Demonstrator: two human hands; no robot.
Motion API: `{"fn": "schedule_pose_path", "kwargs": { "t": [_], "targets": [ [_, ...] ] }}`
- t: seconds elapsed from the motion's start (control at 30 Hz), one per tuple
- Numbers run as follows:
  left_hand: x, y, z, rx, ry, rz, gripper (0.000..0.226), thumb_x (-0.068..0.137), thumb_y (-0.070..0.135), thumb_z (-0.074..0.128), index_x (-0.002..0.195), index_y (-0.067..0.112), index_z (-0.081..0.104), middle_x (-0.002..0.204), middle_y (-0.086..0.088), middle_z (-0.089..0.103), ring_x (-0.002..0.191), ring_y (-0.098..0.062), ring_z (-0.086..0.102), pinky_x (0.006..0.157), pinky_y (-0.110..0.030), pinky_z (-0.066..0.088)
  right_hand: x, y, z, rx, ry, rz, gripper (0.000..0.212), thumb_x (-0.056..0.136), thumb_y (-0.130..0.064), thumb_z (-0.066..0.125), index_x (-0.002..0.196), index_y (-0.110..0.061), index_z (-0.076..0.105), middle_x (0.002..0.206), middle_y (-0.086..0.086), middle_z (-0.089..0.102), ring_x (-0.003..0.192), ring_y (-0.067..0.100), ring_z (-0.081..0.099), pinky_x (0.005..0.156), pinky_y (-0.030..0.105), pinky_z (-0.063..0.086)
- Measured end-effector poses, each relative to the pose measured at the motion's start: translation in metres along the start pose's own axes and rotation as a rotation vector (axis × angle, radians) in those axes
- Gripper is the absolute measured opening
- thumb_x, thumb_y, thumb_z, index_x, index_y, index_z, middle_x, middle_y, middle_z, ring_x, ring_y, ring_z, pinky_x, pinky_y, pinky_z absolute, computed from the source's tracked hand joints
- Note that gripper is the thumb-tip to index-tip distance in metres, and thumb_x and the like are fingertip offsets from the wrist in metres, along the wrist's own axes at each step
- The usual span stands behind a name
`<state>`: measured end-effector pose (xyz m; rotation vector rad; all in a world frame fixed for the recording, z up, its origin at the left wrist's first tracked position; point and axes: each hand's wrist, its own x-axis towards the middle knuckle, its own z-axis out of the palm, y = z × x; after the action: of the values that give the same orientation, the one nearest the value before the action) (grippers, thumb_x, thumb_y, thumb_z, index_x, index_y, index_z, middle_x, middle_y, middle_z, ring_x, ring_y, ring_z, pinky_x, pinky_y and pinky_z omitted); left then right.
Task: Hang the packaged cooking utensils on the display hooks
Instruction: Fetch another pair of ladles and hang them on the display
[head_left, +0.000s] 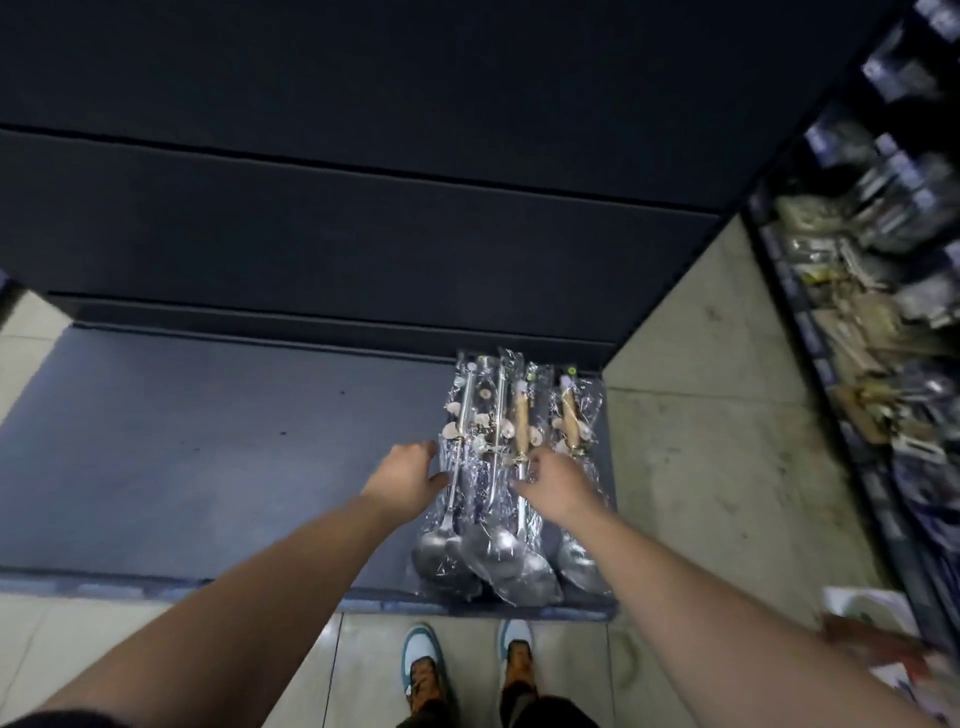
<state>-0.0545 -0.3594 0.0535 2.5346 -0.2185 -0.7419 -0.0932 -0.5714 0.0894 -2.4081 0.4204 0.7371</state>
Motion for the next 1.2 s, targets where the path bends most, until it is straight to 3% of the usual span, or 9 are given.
{"fn": "schedule_pose_path", "kwargs": {
  "t": [0.13, 0.27, 0.4, 0.5, 0.67, 0.8, 0.93, 1.03, 1.2],
  "targets": [
    [0.022, -0.004, 0.03, -0.028, -0.056, -0.032, 0.037, 0.096, 0.028, 0.064, 0.122, 0.002, 0.062, 0.098, -0.013, 0.072, 0.078, -0.023, 0.063, 0.078, -0.033, 0.054, 0.012, 0.018, 0.036, 0.055, -0.037, 0.1, 0.051, 0.094, -0.025, 0.066, 0.14, -0.01, 0.049, 0.12, 0.007, 0.066, 0.098, 0.023, 0.071, 0.082, 0.033, 0.06],
    [0.042, -0.01, 0.052, -0.066, -0.04, -0.12, 0.016, 0.094, 0.021, 0.064, 0.101, 0.006, 0.061, 0.072, -0.001, 0.058, 0.07, -0.021, 0.062, 0.066, -0.03, 0.051, 0.036, 0.024, 0.067, 0.076, -0.034, 0.145, 0.037, 0.095, -0.028, 0.065, 0.126, -0.011, 0.057, 0.102, 0.004, 0.07, 0.085, 0.016, 0.073, 0.072, 0.029, 0.061],
    [0.062, -0.015, 0.068, -0.187, 0.038, -0.206, 0.016, 0.087, 0.032, 0.074, 0.091, 0.019, 0.065, 0.086, 0.004, 0.069, 0.085, -0.019, 0.068, 0.079, -0.026, 0.052, 0.058, 0.024, 0.081, 0.063, 0.047, 0.215, 0.022, 0.094, -0.034, 0.065, 0.1, -0.014, 0.065, 0.073, -0.003, 0.066, 0.054, 0.007, 0.064, 0.051, 0.022, 0.058],
    [0.073, -0.016, 0.077, -0.265, 0.098, -0.27, 0.027, 0.08, 0.032, 0.081, 0.091, 0.012, 0.068, 0.086, 0.007, 0.064, 0.084, -0.016, 0.064, 0.077, -0.025, 0.049, 0.067, 0.02, 0.082, 0.089, 0.08, 0.24, 0.019, 0.094, -0.034, 0.065, 0.1, -0.016, 0.063, 0.07, -0.001, 0.064, 0.047, 0.005, 0.055, 0.031, 0.01, 0.034],
    [0.083, -0.018, 0.088, -0.26, 0.1, -0.33, 0.028, 0.079, 0.029, 0.081, 0.093, 0.006, 0.075, 0.088, 0.005, 0.067, 0.082, -0.015, 0.061, 0.072, -0.022, 0.041, 0.076, 0.018, 0.089, 0.073, 0.099, 0.249, 0.026, 0.092, -0.031, 0.068, 0.111, -0.015, 0.064, 0.075, -0.001, 0.065, 0.052, 0.008, 0.056, 0.038, 0.016, 0.032],
    [0.086, -0.012, 0.087, -0.3, 0.106, -0.352, 0.013, 0.078, 0.016, 0.08, 0.084, 0.009, 0.071, 0.08, -0.007, 0.074, 0.085, -0.024, 0.07, 0.076, -0.028, 0.052, 0.081, 0.015, 0.091, 0.151, 0.085, 0.232, 0.033, 0.091, -0.025, 0.07, 0.121, -0.014, 0.065, 0.075, -0.002, 0.065, 0.051, 0.009, 0.052, 0.04, 0.021, 0.031],
    [0.085, -0.012, 0.081, -0.364, 0.108, -0.364, 0.012, 0.079, 0.012, 0.08, 0.087, 0.01, 0.071, 0.083, -0.009, 0.074, 0.082, -0.023, 0.068, 0.083, -0.032, 0.056, 0.083, 0.023, 0.084, 0.264, 0.028, 0.191, 0.014, 0.09, -0.023, 0.071, 0.085, -0.02, 0.059, 0.069, -0.002, 0.059, 0.049, 0.007, 0.048, 0.043, 0.02, 0.04],
    [0.084, -0.017, 0.076, -0.355, 0.089, -0.333, 0.017, 0.081, 0.012, 0.078, 0.072, 0.017, 0.064, 0.074, -0.006, 0.068, 0.072, -0.02, 0.062, 0.072, -0.028, 0.054, 0.08, 0.022, 0.081, 0.323, 0.024, 0.17, 0.022, 0.089, -0.02, 0.074, 0.1, -0.002, 0.066, 0.088, 0.013, 0.071, 0.072, 0.022, 0.068, 0.075, 0.038, 0.059],
    [0.074, -0.028, 0.06, -0.356, 0.097, -0.297, 0.013, 0.08, 0.014, 0.08, 0.082, 0.015, 0.067, 0.08, -0.007, 0.071, 0.077, -0.021, 0.065, 0.076, -0.026, 0.052, 0.073, 0.014, 0.077, 0.311, -0.015, 0.146, 0.026, 0.091, -0.023, 0.071, 0.074, -0.016, 0.052, 0.067, -0.003, 0.054, 0.048, 0.007, 0.04, 0.045, 0.018, 0.037]
  ]
}}
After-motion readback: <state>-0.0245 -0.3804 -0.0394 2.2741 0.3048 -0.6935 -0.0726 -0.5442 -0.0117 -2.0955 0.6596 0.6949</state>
